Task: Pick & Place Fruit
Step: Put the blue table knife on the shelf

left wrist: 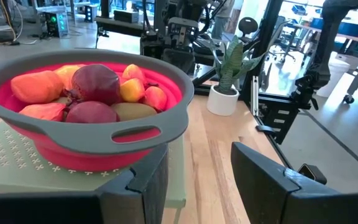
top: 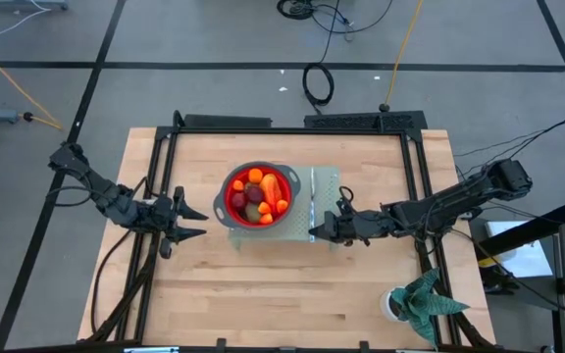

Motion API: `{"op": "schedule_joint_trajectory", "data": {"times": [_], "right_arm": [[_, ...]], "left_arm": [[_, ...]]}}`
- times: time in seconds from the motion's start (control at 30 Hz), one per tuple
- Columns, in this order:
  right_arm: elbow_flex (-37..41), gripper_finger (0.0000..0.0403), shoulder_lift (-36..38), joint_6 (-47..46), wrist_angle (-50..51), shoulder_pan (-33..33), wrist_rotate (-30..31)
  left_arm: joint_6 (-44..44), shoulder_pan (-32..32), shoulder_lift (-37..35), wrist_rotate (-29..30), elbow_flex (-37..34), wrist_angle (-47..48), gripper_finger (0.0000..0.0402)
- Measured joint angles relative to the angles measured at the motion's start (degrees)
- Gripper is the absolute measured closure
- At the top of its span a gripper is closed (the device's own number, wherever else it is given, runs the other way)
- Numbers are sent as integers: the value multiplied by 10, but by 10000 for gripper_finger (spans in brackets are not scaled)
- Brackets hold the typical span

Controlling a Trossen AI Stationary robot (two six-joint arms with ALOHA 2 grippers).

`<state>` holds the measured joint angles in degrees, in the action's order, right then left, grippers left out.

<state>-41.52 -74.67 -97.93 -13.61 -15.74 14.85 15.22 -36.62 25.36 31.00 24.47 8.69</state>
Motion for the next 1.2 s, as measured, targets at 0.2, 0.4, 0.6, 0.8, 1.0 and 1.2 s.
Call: {"op": "schedule_joint_trajectory", "data": {"times": [0.2, 0.4, 0.6, 0.8, 1.0, 1.2], "right_arm": [[0, 355, 0, 0, -5, 3, 3], [0, 354, 0, 0, -5, 4, 3], [0, 351, 0, -2, -6, 4, 14], [0, 337, 0, -2, -7, 9, 16], [0, 325, 1, -2, -8, 13, 15], [0, 312, 1, -2, -9, 13, 14]], "left_arm": [[0, 0, 0, 0, 0, 0, 229], [0, 0, 0, 0, 0, 0, 229], [0, 0, 0, 0, 0, 0, 229], [2, 0, 0, -12, 0, 0, 229], [4, 0, 0, -28, 0, 0, 229], [4, 0, 0, -29, 0, 0, 229]]}}
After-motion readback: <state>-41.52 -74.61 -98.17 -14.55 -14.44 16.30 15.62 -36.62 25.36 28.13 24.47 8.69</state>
